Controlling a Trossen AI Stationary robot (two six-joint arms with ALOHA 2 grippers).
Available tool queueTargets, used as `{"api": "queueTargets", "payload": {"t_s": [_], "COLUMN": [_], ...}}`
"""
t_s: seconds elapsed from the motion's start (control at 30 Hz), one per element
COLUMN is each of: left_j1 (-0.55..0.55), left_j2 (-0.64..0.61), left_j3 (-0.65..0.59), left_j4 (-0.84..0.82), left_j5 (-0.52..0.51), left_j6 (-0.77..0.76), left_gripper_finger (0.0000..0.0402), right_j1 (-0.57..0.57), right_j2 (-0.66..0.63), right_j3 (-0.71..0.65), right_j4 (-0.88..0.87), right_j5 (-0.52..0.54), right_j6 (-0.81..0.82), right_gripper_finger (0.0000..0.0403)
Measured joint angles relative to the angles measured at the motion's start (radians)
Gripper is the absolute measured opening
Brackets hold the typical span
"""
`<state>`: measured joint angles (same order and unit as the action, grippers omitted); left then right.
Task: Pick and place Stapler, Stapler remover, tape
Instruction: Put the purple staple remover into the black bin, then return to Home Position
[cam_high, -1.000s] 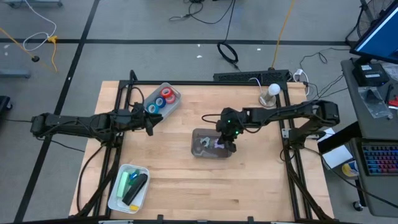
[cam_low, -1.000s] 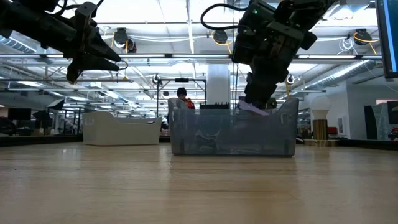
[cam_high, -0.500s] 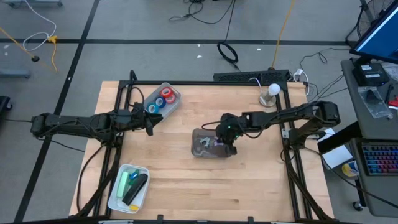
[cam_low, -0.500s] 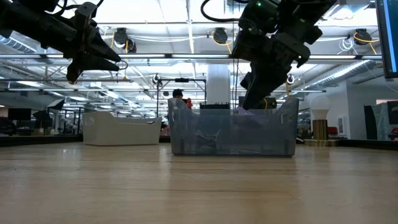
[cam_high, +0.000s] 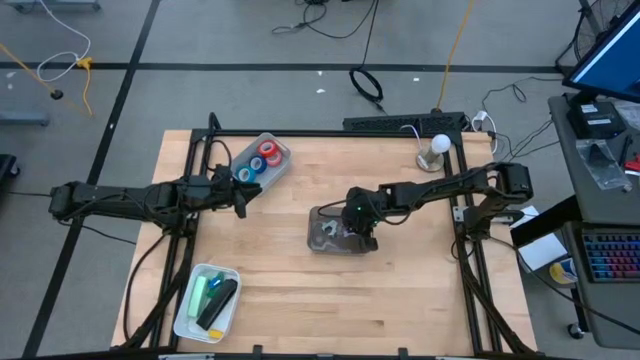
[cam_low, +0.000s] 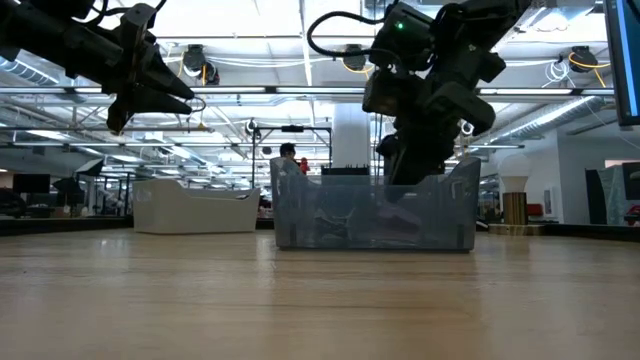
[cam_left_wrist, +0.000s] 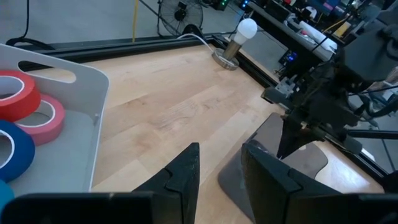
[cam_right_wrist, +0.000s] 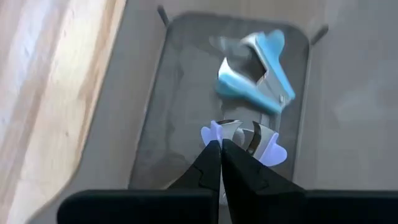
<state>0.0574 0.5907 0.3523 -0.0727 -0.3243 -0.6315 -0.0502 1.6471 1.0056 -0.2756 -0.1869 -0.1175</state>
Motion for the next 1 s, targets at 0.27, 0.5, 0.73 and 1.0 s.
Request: {"api": "queueTargets", "payload": {"t_s": [0.27,0.5,0.73,1.0], "left_j1": [0.000,0.000,-0.002,-0.043], "left_j2": [0.000,0.000,-0.002,-0.022], "left_j3": [0.000,0.000,0.000,0.000], "left_j4": [0.000,0.002,0.004,0.106], "left_j5": [0.000,0.000,0.043,0.237], "left_j6": [0.000,-0.002,0.035,0.285], "left_gripper_finger": [0.0118,0.0118,0.0118,0.0118], "right_j1": [0.000,0.000,-0.002,-0.003], "right_j2": [0.005,-0.015,-0.195,-0.436], "right_j3": [0.002,0.003,0.003,0.003], "right_j4": [-0.016,-0.024,-0.023,-0.029], "right_j5": [-0.001,-0.025,-0.022,-0.022], "right_j6": [-0.007,0.022,0.076,0.244], "right_gripper_finger": [0.0021,0.0044,0.0051,0.0048]}}
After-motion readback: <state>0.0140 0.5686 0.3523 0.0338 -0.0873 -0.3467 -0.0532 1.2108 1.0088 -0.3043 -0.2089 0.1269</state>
